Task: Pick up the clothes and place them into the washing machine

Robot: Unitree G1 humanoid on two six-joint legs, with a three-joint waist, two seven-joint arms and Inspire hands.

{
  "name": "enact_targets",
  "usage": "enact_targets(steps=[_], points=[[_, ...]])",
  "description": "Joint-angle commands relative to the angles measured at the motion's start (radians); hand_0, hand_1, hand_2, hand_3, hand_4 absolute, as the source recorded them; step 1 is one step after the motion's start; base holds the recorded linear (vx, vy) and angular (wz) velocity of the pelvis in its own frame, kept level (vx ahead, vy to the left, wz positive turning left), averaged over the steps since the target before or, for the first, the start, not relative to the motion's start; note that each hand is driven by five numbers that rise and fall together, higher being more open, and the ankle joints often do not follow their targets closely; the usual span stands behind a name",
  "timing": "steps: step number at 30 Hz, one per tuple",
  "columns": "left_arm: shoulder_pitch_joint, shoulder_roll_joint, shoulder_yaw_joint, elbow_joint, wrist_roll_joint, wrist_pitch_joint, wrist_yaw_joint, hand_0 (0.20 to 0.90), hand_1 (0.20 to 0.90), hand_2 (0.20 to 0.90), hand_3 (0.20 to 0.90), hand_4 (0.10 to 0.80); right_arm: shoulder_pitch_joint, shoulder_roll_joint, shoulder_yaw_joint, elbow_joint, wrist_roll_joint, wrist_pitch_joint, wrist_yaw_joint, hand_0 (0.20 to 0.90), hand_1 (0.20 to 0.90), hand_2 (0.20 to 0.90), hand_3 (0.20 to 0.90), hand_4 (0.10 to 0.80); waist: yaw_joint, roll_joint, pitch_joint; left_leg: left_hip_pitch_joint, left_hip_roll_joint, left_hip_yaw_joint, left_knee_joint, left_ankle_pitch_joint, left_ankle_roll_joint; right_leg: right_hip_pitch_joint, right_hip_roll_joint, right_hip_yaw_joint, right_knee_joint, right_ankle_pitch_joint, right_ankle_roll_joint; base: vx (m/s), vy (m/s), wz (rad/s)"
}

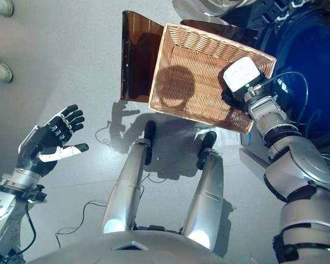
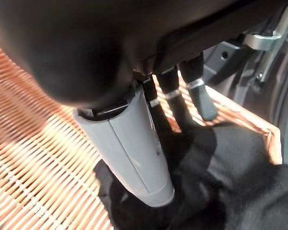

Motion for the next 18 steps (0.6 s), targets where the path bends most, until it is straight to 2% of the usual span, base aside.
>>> enact_targets(steps=[1, 11, 16, 18], points=[[0.062, -0.001, 0.116, -0.079, -0.019, -0.074, 0.005, 0.9, 0.9, 0.9, 0.9, 0.8, -0.002, -0.036, -0.025, 0.005, 0.016, 0.052, -0.002, 0.2, 0.2, 0.2, 0.2, 0.3, 0.0, 0.014, -0.042, -0.013, 0.004, -0.001, -0.202, 0.104, 0.002, 0.0, 0.03, 0.017, 0.018, -0.045, -0.026, 0.0, 0.0, 0.0], [0.061, -0.007, 0.126, -0.075, -0.009, -0.076, 0.014, 0.9, 0.9, 0.9, 0.9, 0.8, 0.005, -0.044, -0.037, -0.004, 0.03, 0.049, -0.001, 0.2, 0.2, 0.2, 0.2, 0.3, -0.005, 0.01, -0.036, -0.013, 0.007, -0.002, -0.203, 0.105, 0.005, 0.003, 0.029, 0.017, 0.012, -0.04, -0.024, 0.0, 0.0, 0.0], [0.057, -0.027, 0.124, -0.066, -0.002, -0.074, 0.023, 0.9, 0.9, 0.9, 0.9, 0.8, 0.043, -0.03, -0.12, -0.002, 0.115, 0.053, -0.026, 0.2, 0.2, 0.2, 0.2, 0.3, -0.011, 0.006, -0.041, 0.004, 0.009, 0.003, -0.212, 0.104, 0.007, 0.018, 0.034, 0.015, 0.0, -0.034, -0.024, 0.0, 0.0, 0.0], [0.053, -0.04, 0.123, -0.065, 0.003, -0.072, 0.028, 0.9, 0.9, 0.9, 0.9, 0.8, 0.063, -0.009, -0.189, 0.004, 0.196, 0.047, -0.046, 0.2, 0.2, 0.2, 0.2, 0.3, -0.014, 0.007, -0.043, 0.012, 0.011, 0.005, -0.22, 0.105, 0.007, 0.028, 0.034, 0.012, -0.013, -0.03, -0.023, 0.011, -0.002, -0.03]])
